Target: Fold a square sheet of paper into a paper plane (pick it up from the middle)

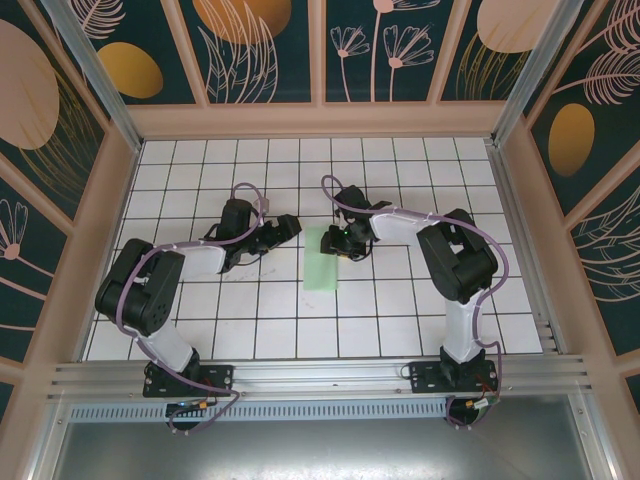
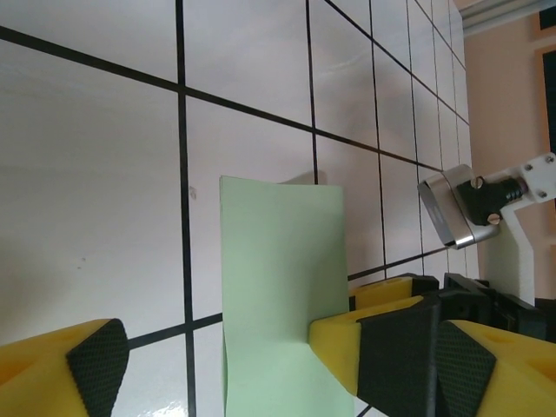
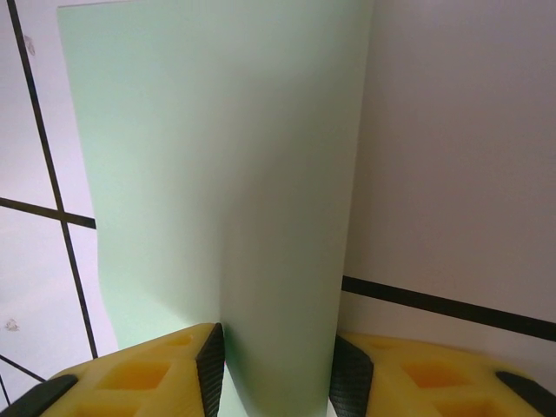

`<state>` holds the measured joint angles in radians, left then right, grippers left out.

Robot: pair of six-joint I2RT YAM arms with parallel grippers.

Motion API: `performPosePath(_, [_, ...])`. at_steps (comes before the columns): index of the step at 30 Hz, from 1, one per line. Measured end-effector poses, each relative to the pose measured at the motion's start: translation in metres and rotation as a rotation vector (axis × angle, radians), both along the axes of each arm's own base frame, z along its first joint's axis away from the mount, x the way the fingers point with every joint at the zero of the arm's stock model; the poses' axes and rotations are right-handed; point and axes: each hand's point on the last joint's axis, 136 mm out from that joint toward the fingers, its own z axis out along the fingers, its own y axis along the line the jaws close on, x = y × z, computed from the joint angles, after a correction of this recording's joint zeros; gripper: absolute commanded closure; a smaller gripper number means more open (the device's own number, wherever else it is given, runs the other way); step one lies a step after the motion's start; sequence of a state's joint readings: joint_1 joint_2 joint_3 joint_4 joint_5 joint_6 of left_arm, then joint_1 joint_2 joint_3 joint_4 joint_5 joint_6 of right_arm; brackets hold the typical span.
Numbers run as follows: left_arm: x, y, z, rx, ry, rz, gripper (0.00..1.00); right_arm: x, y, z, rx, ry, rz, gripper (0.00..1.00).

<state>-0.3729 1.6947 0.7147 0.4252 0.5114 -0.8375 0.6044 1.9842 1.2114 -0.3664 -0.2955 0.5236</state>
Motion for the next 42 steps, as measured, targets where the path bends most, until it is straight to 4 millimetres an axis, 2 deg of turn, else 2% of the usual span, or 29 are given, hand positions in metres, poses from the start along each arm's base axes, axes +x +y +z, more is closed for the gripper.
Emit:
performPosePath(4, [-0.002,-0.003,-0.001,-0.020,0.013,-0.016,0.27,0.000,0.000,0.000,-0.002,-0.004,0.007,0.54])
performPosePath(8, [-0.002,-0.007,-0.006,-0.033,0.031,-0.030,0.47,0.000,0.000,0.000,-0.007,-0.010,0.017,0.55])
performPosePath(13, [-0.003,-0.018,-0.011,-0.041,0.050,-0.065,0.62,0.000,0.000,0.000,-0.012,-0.013,0.020,0.55])
performPosePath(20, [-0.004,-0.033,-0.015,-0.031,0.064,-0.106,0.70,0.000,0.000,-0.001,-0.015,-0.012,0.019,0.55])
performPosePath(26, [-0.007,-0.035,-0.026,-0.014,0.098,-0.118,0.74,0.000,0.000,-0.001,-0.016,-0.009,0.017,0.55])
performPosePath(42, [-0.009,-0.046,-0.033,-0.004,0.120,-0.147,0.78,0.000,0.000,-0.001,-0.016,-0.003,0.009,0.55])
